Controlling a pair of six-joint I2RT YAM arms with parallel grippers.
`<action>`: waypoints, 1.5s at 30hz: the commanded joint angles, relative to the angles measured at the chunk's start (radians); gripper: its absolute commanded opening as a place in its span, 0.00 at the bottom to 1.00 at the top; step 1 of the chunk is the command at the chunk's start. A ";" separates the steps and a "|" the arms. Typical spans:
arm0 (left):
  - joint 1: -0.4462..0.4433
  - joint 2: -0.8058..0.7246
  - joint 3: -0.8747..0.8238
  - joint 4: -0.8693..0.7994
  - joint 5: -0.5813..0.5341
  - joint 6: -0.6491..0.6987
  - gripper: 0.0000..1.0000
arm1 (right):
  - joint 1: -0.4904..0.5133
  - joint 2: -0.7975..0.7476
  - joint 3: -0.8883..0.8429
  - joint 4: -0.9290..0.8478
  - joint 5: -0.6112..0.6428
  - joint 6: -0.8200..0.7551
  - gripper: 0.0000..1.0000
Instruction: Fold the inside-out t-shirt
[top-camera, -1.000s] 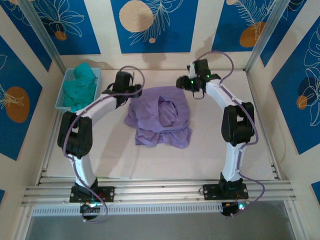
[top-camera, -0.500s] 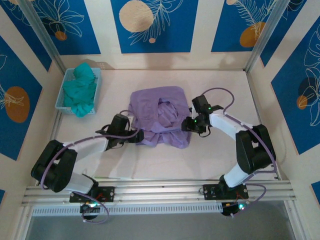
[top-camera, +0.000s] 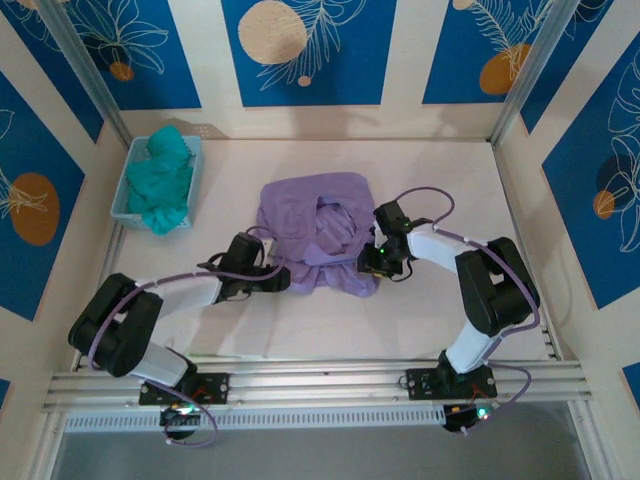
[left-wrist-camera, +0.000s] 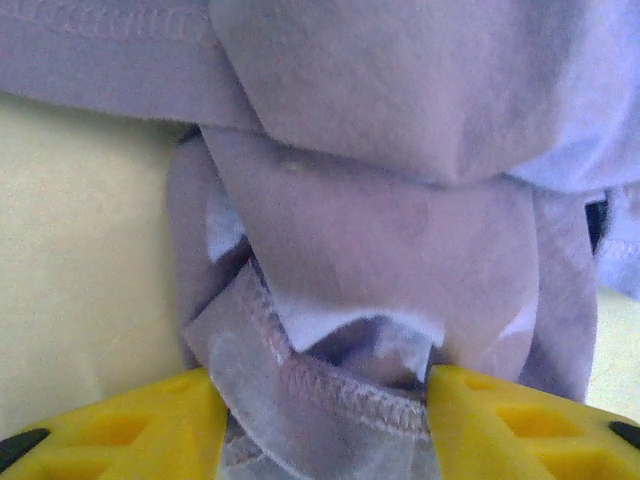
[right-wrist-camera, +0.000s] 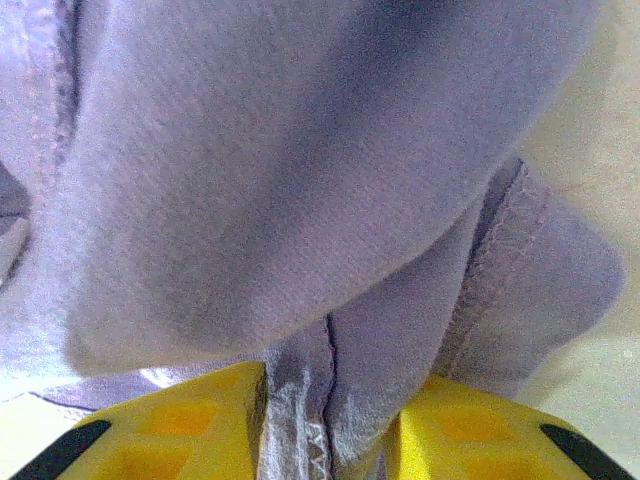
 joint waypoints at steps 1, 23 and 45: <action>-0.011 -0.060 -0.030 -0.041 -0.012 0.010 0.60 | 0.002 0.003 -0.018 0.020 -0.022 0.012 0.32; -0.017 -0.020 -0.034 -0.001 0.033 0.077 0.26 | -0.003 -0.028 -0.060 0.037 0.007 0.007 0.27; 0.040 -0.480 0.275 -0.123 -0.508 0.201 0.00 | -0.210 -0.420 0.242 0.117 -0.243 0.070 0.05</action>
